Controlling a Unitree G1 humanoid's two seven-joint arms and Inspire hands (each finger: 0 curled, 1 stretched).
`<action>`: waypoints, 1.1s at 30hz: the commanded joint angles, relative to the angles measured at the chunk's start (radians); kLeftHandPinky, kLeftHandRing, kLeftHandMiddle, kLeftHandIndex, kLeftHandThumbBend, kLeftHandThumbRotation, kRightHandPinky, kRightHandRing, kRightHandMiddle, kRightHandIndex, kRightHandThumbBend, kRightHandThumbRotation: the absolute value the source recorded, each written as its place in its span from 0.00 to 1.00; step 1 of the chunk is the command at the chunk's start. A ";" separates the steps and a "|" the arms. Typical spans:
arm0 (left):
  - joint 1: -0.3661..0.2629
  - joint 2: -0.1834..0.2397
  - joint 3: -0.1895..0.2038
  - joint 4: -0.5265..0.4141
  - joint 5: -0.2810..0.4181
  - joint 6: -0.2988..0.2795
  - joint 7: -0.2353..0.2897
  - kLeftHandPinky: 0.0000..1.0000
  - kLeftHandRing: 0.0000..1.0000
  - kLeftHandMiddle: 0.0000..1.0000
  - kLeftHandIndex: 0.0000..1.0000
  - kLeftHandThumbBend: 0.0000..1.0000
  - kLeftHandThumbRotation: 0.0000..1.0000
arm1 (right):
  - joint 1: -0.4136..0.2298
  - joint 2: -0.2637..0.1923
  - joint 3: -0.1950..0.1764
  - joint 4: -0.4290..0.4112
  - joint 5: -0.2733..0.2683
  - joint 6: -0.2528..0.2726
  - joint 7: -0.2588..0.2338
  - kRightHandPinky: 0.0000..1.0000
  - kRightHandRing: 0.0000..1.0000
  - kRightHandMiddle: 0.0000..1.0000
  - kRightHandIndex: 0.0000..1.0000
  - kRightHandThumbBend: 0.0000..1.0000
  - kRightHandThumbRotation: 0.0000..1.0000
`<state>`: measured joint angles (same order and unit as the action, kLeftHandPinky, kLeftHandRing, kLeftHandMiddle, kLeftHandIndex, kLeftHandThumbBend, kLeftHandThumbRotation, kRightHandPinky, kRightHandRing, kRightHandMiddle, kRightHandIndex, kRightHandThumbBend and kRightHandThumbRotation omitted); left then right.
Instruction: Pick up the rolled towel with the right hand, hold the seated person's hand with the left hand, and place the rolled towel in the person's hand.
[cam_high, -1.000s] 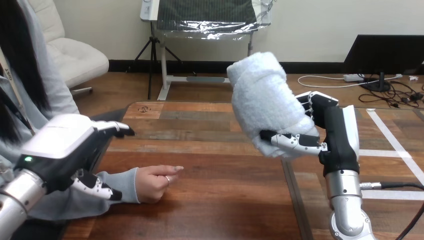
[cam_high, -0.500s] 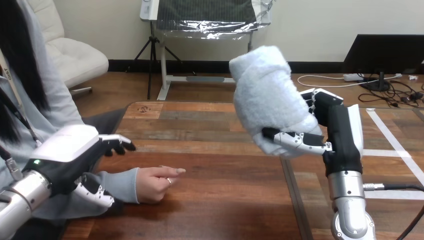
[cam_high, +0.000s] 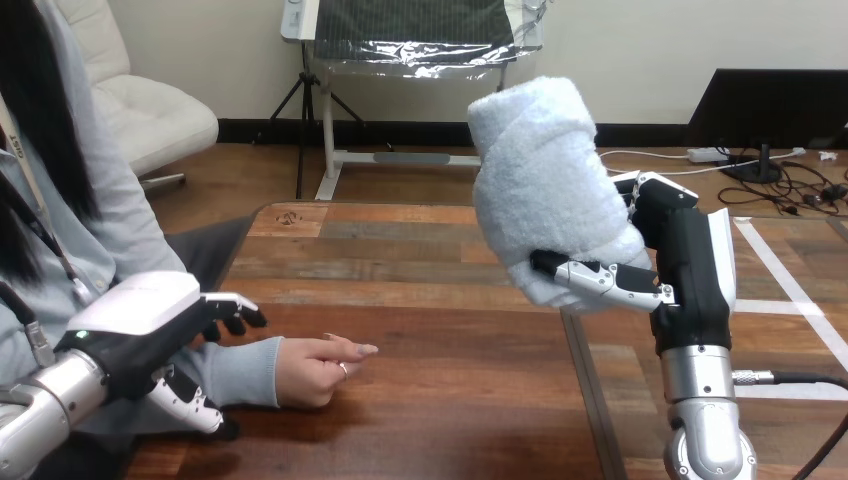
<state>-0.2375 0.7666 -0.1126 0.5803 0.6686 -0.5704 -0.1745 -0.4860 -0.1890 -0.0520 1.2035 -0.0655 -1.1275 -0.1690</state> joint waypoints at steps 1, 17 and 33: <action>-0.089 0.001 -0.023 0.033 -0.010 0.006 0.018 0.66 0.71 0.75 0.77 1.00 0.20 | -0.034 0.016 -0.030 -0.090 0.053 -0.053 0.044 0.25 0.30 0.40 0.44 0.76 0.00; -0.111 -0.008 -0.084 0.129 0.002 -0.035 0.082 0.64 0.68 0.72 0.74 1.00 0.21 | 0.021 0.038 -0.055 -0.201 0.145 -0.057 0.161 0.25 0.30 0.41 0.44 0.74 0.00; -0.106 -0.030 -0.111 0.179 -0.009 -0.062 0.098 0.63 0.67 0.71 0.73 1.00 0.17 | 0.084 0.044 -0.059 -0.315 0.187 -0.059 0.226 0.24 0.29 0.40 0.43 0.72 0.00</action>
<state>-0.2915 0.7661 -0.1923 0.7369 0.6702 -0.6208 -0.0960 -0.3767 -0.1515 -0.0884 0.9746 0.0912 -1.1517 0.0449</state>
